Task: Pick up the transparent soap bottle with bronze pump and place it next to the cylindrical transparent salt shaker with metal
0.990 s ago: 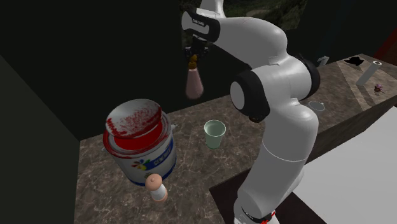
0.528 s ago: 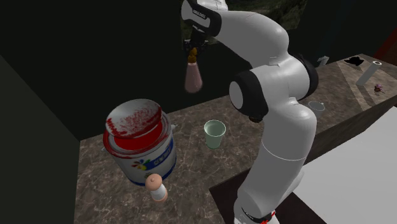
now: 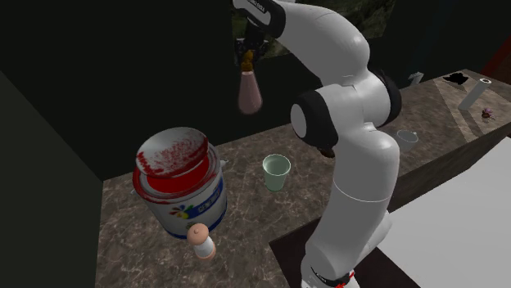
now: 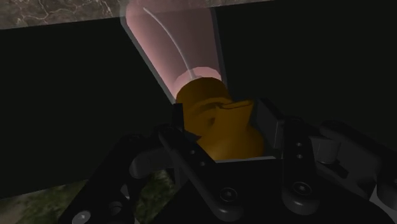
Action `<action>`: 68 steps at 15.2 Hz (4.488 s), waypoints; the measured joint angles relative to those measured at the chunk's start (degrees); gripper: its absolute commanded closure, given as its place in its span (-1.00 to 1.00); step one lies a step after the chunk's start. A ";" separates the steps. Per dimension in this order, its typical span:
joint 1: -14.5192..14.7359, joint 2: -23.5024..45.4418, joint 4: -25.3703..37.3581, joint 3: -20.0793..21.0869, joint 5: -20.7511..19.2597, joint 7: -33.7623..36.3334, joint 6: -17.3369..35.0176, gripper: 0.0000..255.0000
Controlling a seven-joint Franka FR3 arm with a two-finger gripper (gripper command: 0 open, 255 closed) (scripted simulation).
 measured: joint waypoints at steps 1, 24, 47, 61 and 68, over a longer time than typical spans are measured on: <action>-0.24 0.56 1.38 -0.05 0.20 0.01 -0.86 1.00; 7.40 -41.74 -34.95 12.59 -11.93 19.96 -2.97 1.00; 9.97 -63.78 -45.02 26.22 -7.47 35.81 -13.49 1.00; 10.81 -70.85 -60.31 26.88 -6.38 35.14 -5.30 1.00; 11.29 -73.60 -67.21 27.57 -5.63 34.99 -1.13 1.00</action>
